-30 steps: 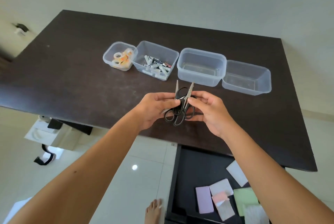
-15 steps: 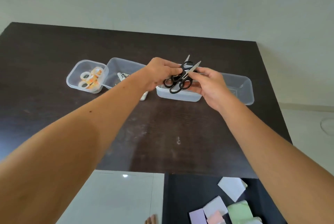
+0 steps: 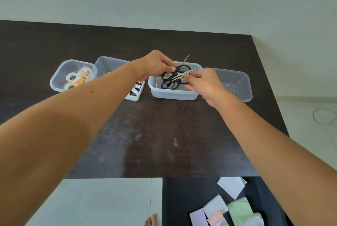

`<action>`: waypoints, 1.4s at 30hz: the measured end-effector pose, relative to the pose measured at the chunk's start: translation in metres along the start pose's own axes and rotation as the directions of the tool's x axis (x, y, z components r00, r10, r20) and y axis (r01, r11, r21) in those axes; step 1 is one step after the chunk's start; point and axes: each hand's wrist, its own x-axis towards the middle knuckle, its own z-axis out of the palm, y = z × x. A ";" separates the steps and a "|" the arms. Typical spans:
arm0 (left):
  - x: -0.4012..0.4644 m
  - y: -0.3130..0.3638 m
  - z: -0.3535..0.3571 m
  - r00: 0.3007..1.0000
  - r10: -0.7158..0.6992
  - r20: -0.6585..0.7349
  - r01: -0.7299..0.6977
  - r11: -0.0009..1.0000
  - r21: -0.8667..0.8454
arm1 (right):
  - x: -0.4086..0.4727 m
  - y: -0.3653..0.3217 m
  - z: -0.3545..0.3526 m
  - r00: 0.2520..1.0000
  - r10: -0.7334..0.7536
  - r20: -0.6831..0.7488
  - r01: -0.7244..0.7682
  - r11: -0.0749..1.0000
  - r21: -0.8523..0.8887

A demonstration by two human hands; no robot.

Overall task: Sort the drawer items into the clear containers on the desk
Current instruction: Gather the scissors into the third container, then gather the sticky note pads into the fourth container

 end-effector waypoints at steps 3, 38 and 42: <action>-0.003 -0.003 0.002 0.997 0.066 -0.042 -0.064 0.996 0.055 | -0.007 -0.001 -0.001 0.999 -0.012 -0.047 0.006 0.993 -0.120; -0.229 -0.066 0.226 0.997 -0.035 -0.070 -0.023 0.728 -0.685 | -0.222 0.186 -0.135 0.981 -0.021 0.191 -0.008 0.989 0.151; -0.248 -0.090 0.271 0.994 -0.104 -0.022 0.061 0.729 -0.681 | -0.236 0.232 -0.147 0.980 0.017 0.196 -0.036 0.995 0.097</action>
